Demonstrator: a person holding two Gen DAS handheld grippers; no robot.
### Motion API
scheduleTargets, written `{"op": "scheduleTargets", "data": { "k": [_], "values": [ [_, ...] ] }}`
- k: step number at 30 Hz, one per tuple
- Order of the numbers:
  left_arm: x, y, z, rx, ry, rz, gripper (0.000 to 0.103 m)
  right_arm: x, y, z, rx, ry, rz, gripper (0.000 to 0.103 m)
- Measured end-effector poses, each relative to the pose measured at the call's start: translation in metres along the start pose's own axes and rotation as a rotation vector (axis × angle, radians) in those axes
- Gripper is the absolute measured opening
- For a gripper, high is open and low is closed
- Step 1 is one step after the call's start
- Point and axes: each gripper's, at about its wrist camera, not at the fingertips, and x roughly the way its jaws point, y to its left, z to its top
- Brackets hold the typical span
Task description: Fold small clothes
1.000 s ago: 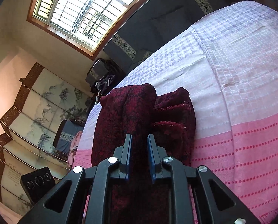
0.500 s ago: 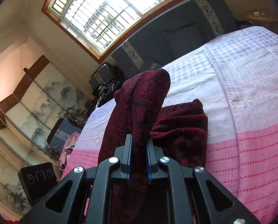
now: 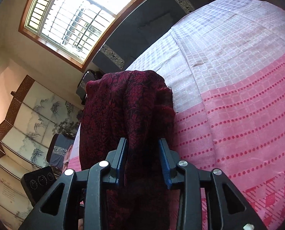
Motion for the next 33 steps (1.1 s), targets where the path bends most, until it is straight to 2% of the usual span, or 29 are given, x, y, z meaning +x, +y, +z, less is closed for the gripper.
{"op": "scheduleTargets", "data": {
  "k": [1, 7, 9, 10, 11, 15, 20, 23, 25, 27, 28, 29, 31, 33],
  "values": [
    [0.0, 0.0, 0.0, -0.004, -0.001, -0.003, 0.078, -0.001, -0.004, 0.004, 0.015, -0.006, -0.015, 0.062],
    [0.001, -0.001, 0.0, 0.004, -0.006, 0.002, 0.078, 0.024, -0.009, 0.02, 0.047, 0.095, 0.01, 0.067],
    [-0.001, 0.0, -0.001, 0.002, -0.016, 0.005, 0.078, 0.029, 0.01, 0.021, -0.03, 0.093, 0.011, 0.057],
    [-0.003, 0.0, -0.003, -0.001, -0.028, 0.008, 0.078, 0.032, 0.023, 0.019, -0.084, 0.099, -0.012, 0.032],
    [-0.006, 0.001, -0.005, -0.006, -0.044, 0.012, 0.078, 0.036, 0.033, 0.019, -0.12, 0.104, -0.027, 0.022],
    [-0.018, 0.007, -0.005, -0.02, -0.104, 0.023, 0.078, 0.052, 0.053, 0.031, -0.132, 0.094, 0.034, 0.018],
    [-0.03, 0.022, 0.011, -0.109, -0.178, -0.001, 0.079, 0.063, 0.074, 0.055, -0.107, -0.005, 0.22, 0.015],
    [-0.019, 0.029, 0.013, -0.117, -0.148, 0.009, 0.079, 0.075, 0.045, 0.057, -0.077, -0.029, 0.17, 0.014],
    [-0.009, 0.029, 0.009, -0.095, -0.123, 0.013, 0.079, 0.086, 0.01, 0.053, -0.007, -0.007, 0.14, 0.014],
    [-0.005, 0.021, 0.003, -0.028, -0.121, 0.049, 0.079, 0.092, -0.011, 0.045, 0.027, 0.048, 0.167, 0.015],
    [-0.003, 0.018, 0.0, 0.007, -0.122, 0.059, 0.08, 0.089, -0.017, 0.044, 0.047, 0.049, 0.165, 0.024],
    [-0.002, 0.015, -0.003, 0.035, -0.124, 0.069, 0.08, 0.083, -0.022, 0.045, 0.069, 0.038, 0.169, 0.043],
    [-0.002, 0.014, -0.006, 0.059, -0.128, 0.081, 0.081, 0.065, -0.028, 0.049, 0.104, -0.008, 0.185, 0.051],
    [-0.003, 0.017, -0.004, 0.044, -0.13, 0.069, 0.081, 0.047, -0.021, 0.056, 0.069, -0.034, 0.186, 0.052]
  ]
}}
